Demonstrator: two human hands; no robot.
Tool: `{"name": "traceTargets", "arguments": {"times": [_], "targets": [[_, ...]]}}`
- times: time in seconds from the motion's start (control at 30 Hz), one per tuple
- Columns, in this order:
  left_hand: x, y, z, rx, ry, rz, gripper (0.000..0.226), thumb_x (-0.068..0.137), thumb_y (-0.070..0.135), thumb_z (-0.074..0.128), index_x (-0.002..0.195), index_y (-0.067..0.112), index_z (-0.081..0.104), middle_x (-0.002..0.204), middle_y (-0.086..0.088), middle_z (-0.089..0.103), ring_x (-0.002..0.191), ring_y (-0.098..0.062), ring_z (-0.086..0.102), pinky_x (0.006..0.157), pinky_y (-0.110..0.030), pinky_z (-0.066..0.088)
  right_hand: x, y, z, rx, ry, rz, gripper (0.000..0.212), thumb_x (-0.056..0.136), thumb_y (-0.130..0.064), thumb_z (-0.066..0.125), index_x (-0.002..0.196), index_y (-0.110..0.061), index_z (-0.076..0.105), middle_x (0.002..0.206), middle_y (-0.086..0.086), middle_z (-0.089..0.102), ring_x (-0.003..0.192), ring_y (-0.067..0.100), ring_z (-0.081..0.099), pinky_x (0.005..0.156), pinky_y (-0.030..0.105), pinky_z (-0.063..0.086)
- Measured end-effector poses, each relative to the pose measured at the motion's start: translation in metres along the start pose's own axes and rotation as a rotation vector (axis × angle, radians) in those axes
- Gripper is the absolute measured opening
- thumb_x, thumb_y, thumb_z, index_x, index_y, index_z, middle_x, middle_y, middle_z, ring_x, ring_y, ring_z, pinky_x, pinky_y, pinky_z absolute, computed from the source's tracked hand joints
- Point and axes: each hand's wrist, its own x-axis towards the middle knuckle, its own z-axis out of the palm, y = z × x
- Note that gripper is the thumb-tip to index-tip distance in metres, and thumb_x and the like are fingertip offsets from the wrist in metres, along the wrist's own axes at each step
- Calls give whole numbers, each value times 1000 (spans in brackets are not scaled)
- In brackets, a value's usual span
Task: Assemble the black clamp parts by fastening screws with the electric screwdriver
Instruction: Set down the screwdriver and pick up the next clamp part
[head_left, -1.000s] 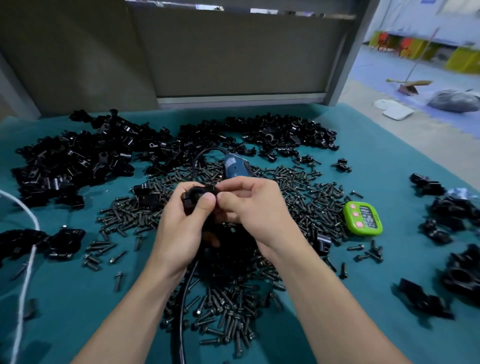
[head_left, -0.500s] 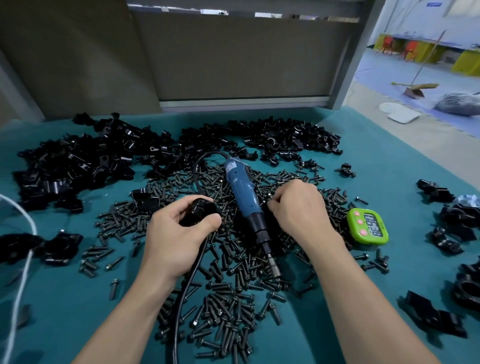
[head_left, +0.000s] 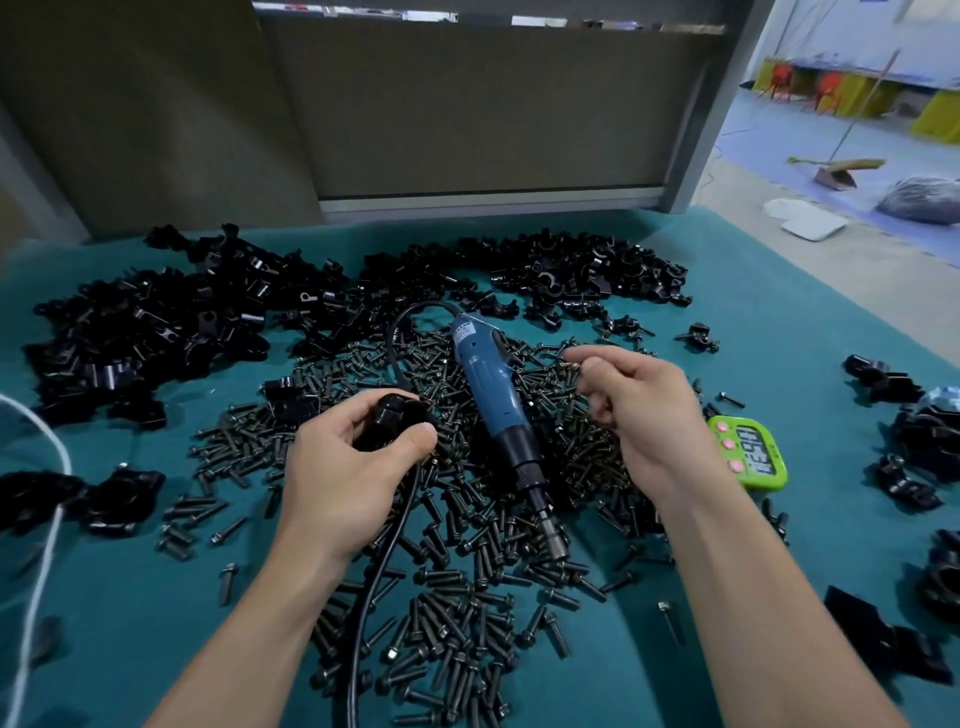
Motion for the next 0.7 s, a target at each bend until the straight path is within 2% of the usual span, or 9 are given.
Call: {"name": "traceTargets", "arguments": {"times": [0.07,0.17,0.27,0.37,0.4,0.47,0.53,0.6,0.7], "targets": [[1,-1,-1,7,1,-1,28,72,36,84,98,45,78,96,19,78,88,0,74,84,-35,57,0,-1,-1,199,-51,75,33,104,-2,51,98,-14,81,66,-2,60,58,10,44,56,24,35],[1,-3,-2,12,-16,-18,26,74,37,84,99,44,78,97,19,78,88,2,73,82,-32,55,-3,-1,4,248,-70,110,34,104,1,46,92,-6,77,64,-1,57,57,10,41,55,25,31],[0,-1,-2,19,-28,-30,17,81,39,83,94,48,78,91,20,78,79,5,70,75,-28,51,-10,-7,10,281,-119,106,22,104,-2,53,96,-4,74,68,2,63,58,12,46,55,25,35],[-2,2,-2,54,-59,7,6,93,43,75,94,49,75,78,20,73,64,5,62,64,-20,45,-20,-19,23,243,-217,62,10,98,-2,63,97,-8,72,78,7,74,60,12,60,55,21,48],[-3,5,-2,69,-70,22,9,93,53,70,95,46,74,73,19,70,60,3,58,59,-17,42,-23,-24,31,224,-248,32,9,96,-1,66,95,-8,72,79,8,76,61,12,64,55,20,50],[-4,8,-2,123,-80,81,34,88,68,57,93,38,71,74,15,69,63,-2,59,57,-18,42,-28,-33,52,174,-303,-44,10,92,1,71,88,-8,72,76,9,76,60,13,67,53,19,50],[-5,11,-2,171,-93,131,42,88,71,50,94,34,69,80,13,70,71,-7,63,60,-19,44,-30,-39,73,136,-333,-112,13,86,1,78,79,-9,71,66,8,71,53,13,60,50,19,46],[-7,13,-3,201,-123,147,44,92,72,45,96,34,67,80,14,68,70,-6,62,59,-17,42,-28,-40,87,118,-337,-144,16,81,2,82,75,-8,71,59,3,64,51,12,53,51,20,45],[-8,12,-7,275,-108,118,49,93,74,37,93,33,63,76,13,65,68,-7,59,59,-27,40,-28,-33,91,132,-371,-160,17,81,10,78,79,-7,75,60,4,67,53,12,60,52,19,47]]}}
